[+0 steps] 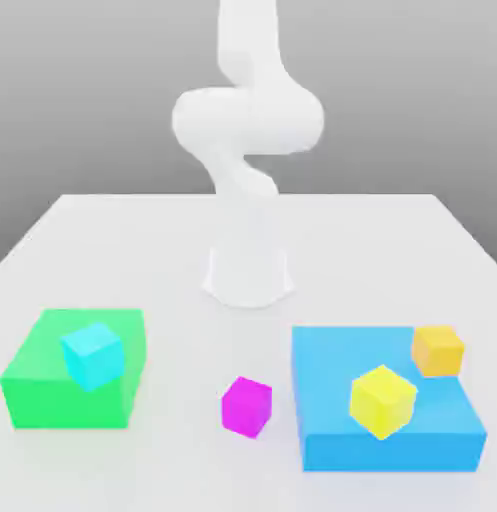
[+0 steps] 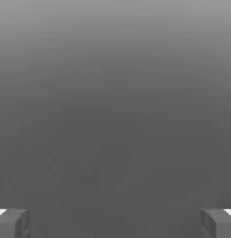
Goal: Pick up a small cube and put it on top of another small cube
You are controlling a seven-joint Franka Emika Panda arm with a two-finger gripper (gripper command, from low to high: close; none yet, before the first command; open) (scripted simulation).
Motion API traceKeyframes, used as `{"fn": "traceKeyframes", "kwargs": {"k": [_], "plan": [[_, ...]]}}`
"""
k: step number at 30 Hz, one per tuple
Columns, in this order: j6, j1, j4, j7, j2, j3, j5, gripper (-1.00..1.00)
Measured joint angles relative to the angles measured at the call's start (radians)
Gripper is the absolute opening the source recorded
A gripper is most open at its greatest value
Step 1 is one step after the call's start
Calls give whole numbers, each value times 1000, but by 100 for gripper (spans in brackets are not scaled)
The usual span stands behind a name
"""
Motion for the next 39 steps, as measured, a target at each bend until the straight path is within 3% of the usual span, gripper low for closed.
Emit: {"fn": "traceKeyframes", "kwargs": {"k": [12, 22, 26, 30, 31, 39], "plan": [[274, 173, -281, -537, 381, -178, -7, 0], [498, 240, -503, -972, 693, -245, -1, 0], [600, 211, -498, -1089, 824, -187, 113, 0], [707, 93, -475, -1162, 956, -45, 210, 0], [727, 69, -471, -1165, 980, -20, 213, -100], [709, 81, -474, -1158, 960, -34, 204, -100]]}}
